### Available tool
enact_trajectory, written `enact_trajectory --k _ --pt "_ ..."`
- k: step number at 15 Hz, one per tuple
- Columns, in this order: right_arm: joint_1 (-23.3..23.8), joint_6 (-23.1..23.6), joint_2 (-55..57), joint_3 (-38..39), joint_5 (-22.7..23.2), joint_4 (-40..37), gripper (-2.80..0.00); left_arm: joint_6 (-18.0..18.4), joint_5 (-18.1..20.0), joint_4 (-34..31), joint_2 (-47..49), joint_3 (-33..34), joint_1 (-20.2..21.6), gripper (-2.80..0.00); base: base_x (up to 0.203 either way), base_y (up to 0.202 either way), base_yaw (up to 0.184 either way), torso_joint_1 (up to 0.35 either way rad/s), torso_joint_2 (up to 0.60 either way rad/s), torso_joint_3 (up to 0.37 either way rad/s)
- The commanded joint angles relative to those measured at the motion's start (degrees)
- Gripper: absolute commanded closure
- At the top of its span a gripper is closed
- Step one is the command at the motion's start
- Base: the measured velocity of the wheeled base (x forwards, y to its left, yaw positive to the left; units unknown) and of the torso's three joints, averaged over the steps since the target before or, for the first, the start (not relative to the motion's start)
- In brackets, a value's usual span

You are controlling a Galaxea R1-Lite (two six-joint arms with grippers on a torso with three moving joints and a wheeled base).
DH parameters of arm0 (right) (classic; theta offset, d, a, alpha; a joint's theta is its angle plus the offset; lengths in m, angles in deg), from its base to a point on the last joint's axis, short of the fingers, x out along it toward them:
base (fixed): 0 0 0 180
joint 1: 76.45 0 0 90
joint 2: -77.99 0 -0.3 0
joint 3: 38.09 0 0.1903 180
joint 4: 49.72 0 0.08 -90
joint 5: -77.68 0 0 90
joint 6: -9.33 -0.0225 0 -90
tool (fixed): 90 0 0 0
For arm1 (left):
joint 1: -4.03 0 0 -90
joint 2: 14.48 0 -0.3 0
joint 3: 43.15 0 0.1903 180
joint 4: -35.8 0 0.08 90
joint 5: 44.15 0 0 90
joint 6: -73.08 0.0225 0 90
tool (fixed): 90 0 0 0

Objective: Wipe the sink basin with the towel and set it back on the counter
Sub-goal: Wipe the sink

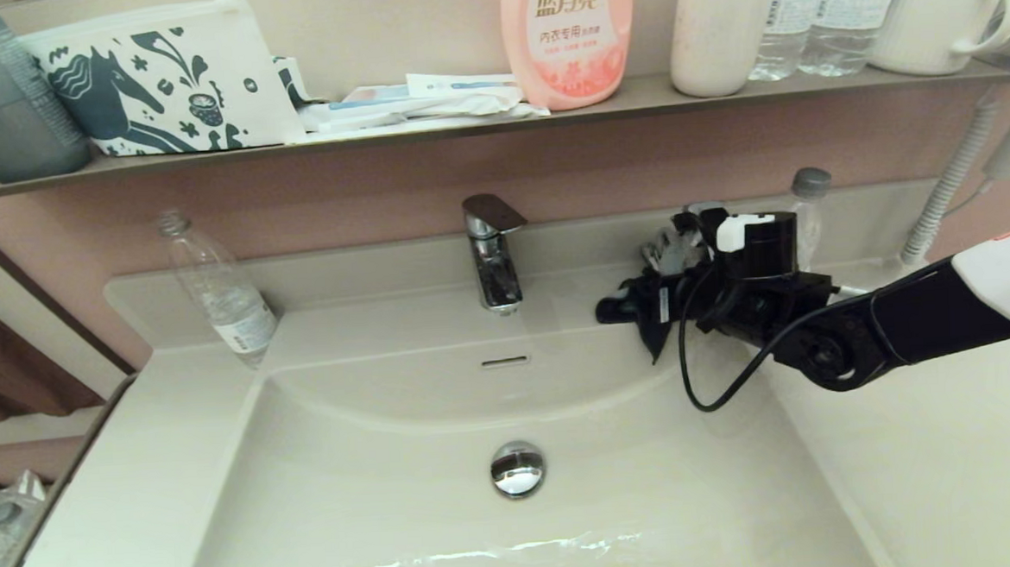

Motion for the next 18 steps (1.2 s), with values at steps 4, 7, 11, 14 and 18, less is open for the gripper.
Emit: enact_trajectory --k 4,7,11,14,18 --pt "-0.3 -0.1 -3.7 3.1 0.0 0.2 0.00 0.0 0.0 0.0 0.1 0.0 0.0 0.00 0.000 0.000 0.000 0.000 0.00 0.000" --pt "-4.6 -0.3 -3.2 2.6 -0.4 0.2 0.00 0.0 0.0 0.0 0.1 0.0 0.0 0.00 0.000 0.000 0.000 0.000 0.00 0.000" --pt "-12.4 -0.8 1.4 -2.8 -3.4 -0.1 0.00 0.0 0.0 0.0 0.1 0.0 0.0 0.00 0.000 0.000 0.000 0.000 0.00 0.000" --pt "-15.2 -0.8 4.7 -6.5 -3.6 -2.5 0.00 0.0 0.0 0.0 0.1 0.0 0.0 0.00 0.000 0.000 0.000 0.000 0.00 0.000" --pt "-16.7 -0.8 9.7 -13.1 -3.5 -4.2 0.00 0.0 0.0 0.0 0.1 0.0 0.0 0.00 0.000 0.000 0.000 0.000 0.00 0.000"
